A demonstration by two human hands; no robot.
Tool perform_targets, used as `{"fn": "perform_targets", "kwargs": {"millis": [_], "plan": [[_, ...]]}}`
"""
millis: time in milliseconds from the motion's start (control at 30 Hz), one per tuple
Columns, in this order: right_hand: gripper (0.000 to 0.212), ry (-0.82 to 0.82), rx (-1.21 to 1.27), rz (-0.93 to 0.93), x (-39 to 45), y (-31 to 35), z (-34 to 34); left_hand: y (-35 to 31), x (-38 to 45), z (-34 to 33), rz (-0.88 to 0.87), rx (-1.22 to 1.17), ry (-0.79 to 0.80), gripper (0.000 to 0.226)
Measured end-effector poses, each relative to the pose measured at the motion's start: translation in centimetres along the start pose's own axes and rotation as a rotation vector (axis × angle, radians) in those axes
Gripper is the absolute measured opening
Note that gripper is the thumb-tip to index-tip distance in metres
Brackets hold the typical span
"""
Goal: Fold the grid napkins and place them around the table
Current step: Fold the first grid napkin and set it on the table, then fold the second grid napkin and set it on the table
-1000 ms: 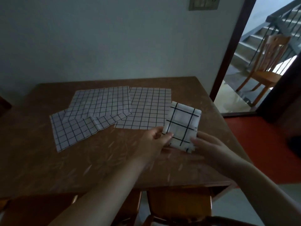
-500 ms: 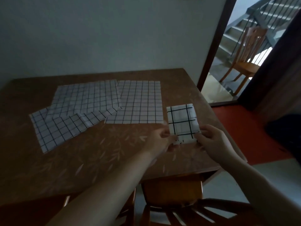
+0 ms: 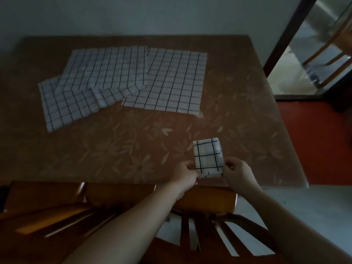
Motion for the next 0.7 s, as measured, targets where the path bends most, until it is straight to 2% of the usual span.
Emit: {"fn": "perform_targets", "kwargs": {"millis": [100,200,600,700], "plan": [[0.019,0.007,-0.036,-0.021,1.5,-2.2,-0.3,0.8,1.1,-1.4,-0.021,0.073,-0.112,0.032],[0.015,0.037,-0.071,-0.015,2.4,-3.6,-0.3,1.2,1.8,-2.1,-0.051,0.136,-0.151,0.044],[0.014,0.014,-0.144,-0.044,3.9,-4.9,1.5,0.5,2.5,-2.8,-0.139,0.343,-0.118,0.051],[0.008,-0.029,-0.225,0.045,3.8,-2.7,2.5,-0.5,1.8,-0.3,-0.174,0.447,-0.188,0.047]]}}
Point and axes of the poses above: each hand's wrist, its own x-axis towards the middle knuckle, its own z-axis out of the back of the hand, y = z × x, the point moved 1 cm from there along x, towards the middle knuckle, and after that the axes turned 6 degrees about z, right-handed, at the moved point
